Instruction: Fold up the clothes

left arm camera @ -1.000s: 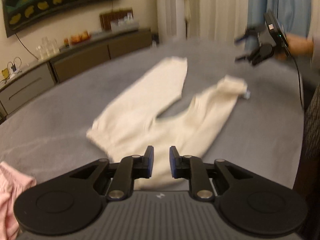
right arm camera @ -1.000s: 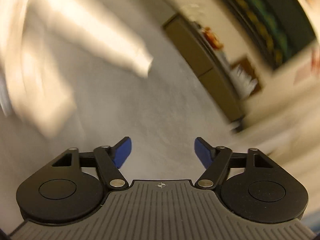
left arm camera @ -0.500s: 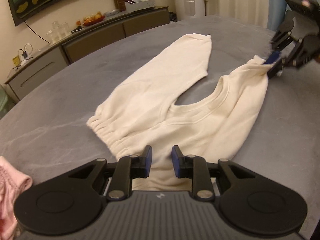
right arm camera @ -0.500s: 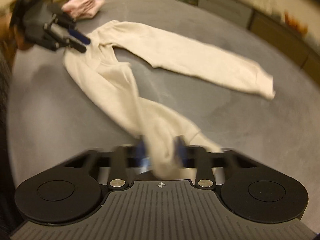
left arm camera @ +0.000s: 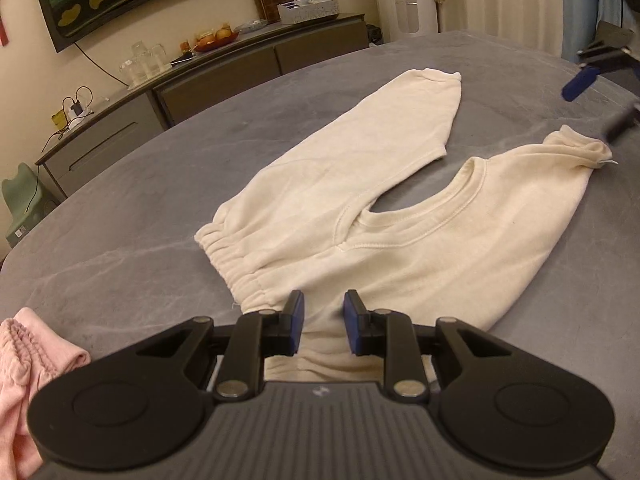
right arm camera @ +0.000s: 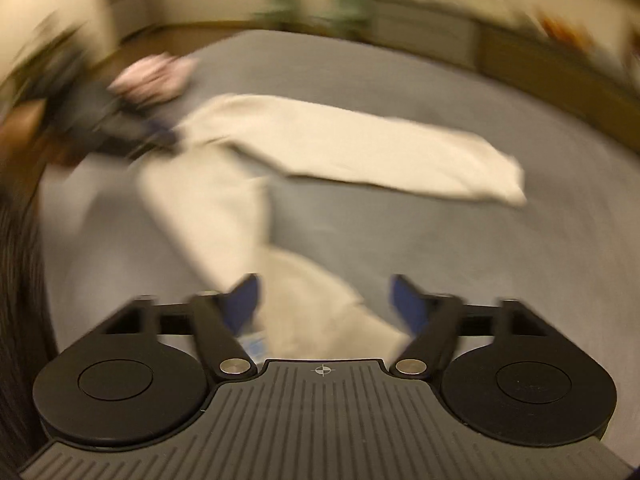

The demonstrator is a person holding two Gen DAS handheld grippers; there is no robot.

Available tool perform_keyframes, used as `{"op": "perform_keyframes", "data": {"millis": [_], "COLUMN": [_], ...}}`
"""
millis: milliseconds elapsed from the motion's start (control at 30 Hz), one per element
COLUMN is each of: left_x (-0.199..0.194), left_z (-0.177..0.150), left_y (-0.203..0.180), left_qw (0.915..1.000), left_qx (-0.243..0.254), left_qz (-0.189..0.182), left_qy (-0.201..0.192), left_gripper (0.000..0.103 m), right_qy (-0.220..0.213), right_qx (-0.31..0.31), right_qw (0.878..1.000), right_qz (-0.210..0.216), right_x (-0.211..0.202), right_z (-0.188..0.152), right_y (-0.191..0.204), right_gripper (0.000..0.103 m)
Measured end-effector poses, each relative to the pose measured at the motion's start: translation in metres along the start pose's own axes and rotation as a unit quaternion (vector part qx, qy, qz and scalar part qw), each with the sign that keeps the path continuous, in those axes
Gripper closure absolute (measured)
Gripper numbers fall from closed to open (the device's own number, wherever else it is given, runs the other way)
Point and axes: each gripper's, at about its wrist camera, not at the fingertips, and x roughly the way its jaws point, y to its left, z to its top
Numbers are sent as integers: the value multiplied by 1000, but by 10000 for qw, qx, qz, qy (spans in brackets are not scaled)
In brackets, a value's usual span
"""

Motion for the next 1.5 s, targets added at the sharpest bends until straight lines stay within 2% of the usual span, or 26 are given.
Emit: {"op": "perform_keyframes", "data": {"millis": [67, 133, 167, 200, 233, 300, 333, 367, 400, 500, 667, 767, 800, 867, 900, 933, 967, 1000, 1033, 1067, 1133, 1167, 1200, 1267, 1367, 1500], "left_x": [1, 3, 4, 4, 5, 6, 6, 5, 5, 4, 3, 3, 3, 5, 6, 6, 7, 8, 8, 7, 6, 5, 4, 3, 3, 4], "left_z": [0, 0, 0, 1, 1, 1, 1, 1, 1, 1, 0, 0, 1, 2, 3, 4, 5, 6, 6, 6, 5, 4, 2, 0, -1, 1], "left_y": [1, 3, 5, 7, 8, 10, 10, 10, 10, 10, 10, 11, 12, 12, 11, 10, 9, 8, 6, 6, 5, 4, 5, 5, 6, 7], "left_qw": [10000, 10000, 10000, 9999, 9999, 9998, 9998, 9997, 9997, 9996, 9996, 9994, 9994, 9992, 9992, 9991, 9989, 9988, 9987, 9986, 9985, 9985, 9984, 9984, 9985, 9985], "left_qx": [0, -32, -59, -105, -148, -177, -179, -185, -192, -209, -214, -230, -251, -277, -286, -294, -310, -325, -333, -334, -305, -286, -283, -296, -273, -275], "left_qz": [-28, -16, 7, 44, 75, 103, 118, 128, 139, 165, 176, 239, 251, 272, 287, 311, 341, 367, 390, 411, 457, 471, 479, 471, 461, 459], "left_qy": [-13, -26, -30, -25, -22, -25, -27, -30, -32, -44, -61, -45, -36, -28, -26, -21, -11, -2, 7, 16, 14, 0, -19, -68, -105, -96], "left_gripper": [79, 78, 78, 78, 78, 78, 78, 78, 78, 78, 77, 77, 77, 77, 78, 78, 77, 77, 77, 77, 75, 74, 74, 73, 73, 72], "right_qy": [-127, -60, 18, 84, 112, 299, 374, 435, 421, 299, 235, -184, -442, -744, -759, -655, -465, -261, -16, 109, 128, -15, -237, -575, -693, -527], "right_qx": [-751, -1287, -1389, -1457, -1364, -1095, -931, -731, -371, 435, 1041, 1964, 2278, 2805, 3045, 3226, 3259, 3241, 3007, 2683, 1985, 1582, 1156, 313, -668, -1465], "right_qw": [9970, 9912, 9893, 9876, 9887, 9919, 9936, 9955, 9982, 9985, 9940, 9729, 9600, 9379, 9311, 9305, 9389, 9448, 9536, 9626, 9800, 9874, 9930, 9972, 9945, 9857], "right_qz": [-117, -288, -448, -585, -611, -575, -513, -418, -188, 111, 258, 1209, 1565, 1900, 1857, 1608, 1005, 396, -165, -360, -110, -23, -77, -352, -416, -648], "right_x": [-2, 4, 10, 15, 16, 14, 11, 9, 4, -3, 6, -10, -18, -27, -24, -16, -7, 2, 9, 13, 5, -5, -17, -38, -49, -29], "right_z": [-9, -16, -17, -17, -13, -4, 1, 6, 9, 13, 7, 15, 20, 26, 26, 24, 22, 21, 23, 25, 28, 26, 22, 9, -15, -38], "right_y": [31, 48, 50, 51, 48, 39, 35, 30, 21, -1, -16, -32, -41, -61, -71, -79, -83, -86, -82, -74, -49, -34, -18, 15, 59, 94], "right_gripper": [11, 20, 32, 34, 43, 80, 93, 97, 97, 97, 96, 96, 96, 96, 96, 94, 75, 52, 47, 45, 30, 14, 6, 3, 3, 6]}}
